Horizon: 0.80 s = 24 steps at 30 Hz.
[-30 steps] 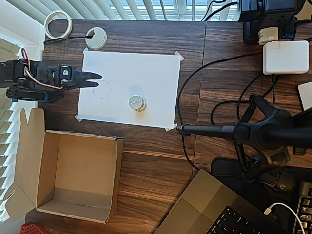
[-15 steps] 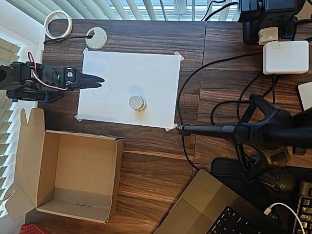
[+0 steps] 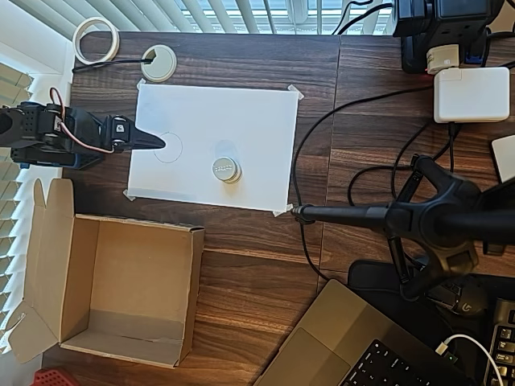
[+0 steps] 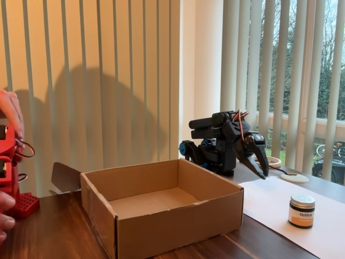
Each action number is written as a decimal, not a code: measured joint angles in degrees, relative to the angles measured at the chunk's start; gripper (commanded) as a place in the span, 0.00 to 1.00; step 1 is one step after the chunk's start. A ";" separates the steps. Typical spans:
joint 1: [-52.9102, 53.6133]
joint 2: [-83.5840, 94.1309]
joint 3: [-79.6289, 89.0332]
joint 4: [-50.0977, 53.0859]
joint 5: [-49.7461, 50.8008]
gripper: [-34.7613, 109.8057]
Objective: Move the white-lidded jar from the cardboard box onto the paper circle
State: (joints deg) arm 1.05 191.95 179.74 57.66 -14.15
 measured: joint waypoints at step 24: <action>1.05 0.00 0.00 0.09 2.02 0.24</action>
State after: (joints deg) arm 2.11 191.95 179.74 57.74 -12.13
